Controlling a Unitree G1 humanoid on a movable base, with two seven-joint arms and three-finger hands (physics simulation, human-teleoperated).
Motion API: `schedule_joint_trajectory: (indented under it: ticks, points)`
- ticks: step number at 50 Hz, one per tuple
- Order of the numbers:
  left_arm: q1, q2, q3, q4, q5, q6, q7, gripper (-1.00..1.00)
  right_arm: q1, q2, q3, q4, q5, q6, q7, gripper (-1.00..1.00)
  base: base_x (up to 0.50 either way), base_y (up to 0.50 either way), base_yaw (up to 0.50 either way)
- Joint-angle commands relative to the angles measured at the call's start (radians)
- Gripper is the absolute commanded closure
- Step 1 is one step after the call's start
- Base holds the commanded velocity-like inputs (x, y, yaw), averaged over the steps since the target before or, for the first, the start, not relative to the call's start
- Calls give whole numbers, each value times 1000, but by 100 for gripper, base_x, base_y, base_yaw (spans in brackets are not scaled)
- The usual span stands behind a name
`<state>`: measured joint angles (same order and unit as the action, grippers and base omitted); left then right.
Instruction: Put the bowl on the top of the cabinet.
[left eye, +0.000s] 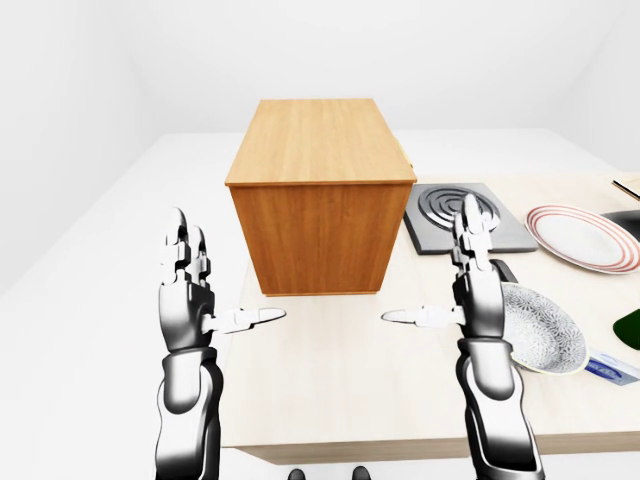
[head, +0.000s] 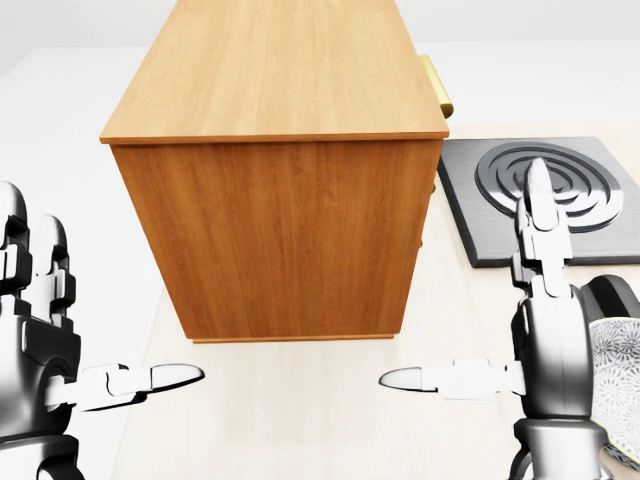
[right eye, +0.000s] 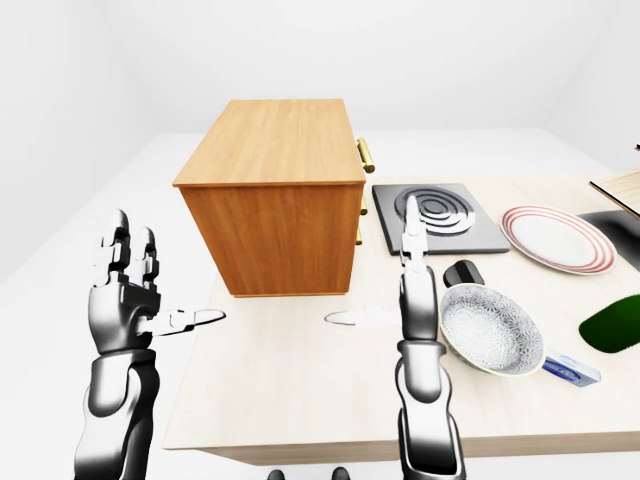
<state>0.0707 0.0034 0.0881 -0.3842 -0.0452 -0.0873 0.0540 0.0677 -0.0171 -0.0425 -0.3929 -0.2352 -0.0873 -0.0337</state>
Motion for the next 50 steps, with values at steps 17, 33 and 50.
schedule_joint_trajectory:
  ticks: [17,33,50]
  points:
    - [6,0,0,27,22,0,17,-100,13,-83,-365,-403,-169,76,351,-100,0,0,0]
    - [1,0,1,26,24,0,23,-100,90,-76,-494,-367,-244,0,509,-100,0,0,0]
    - [4,0,-3,30,26,0,21,-100,148,-51,-570,-296,-277,0,620,-100,0,0,0]
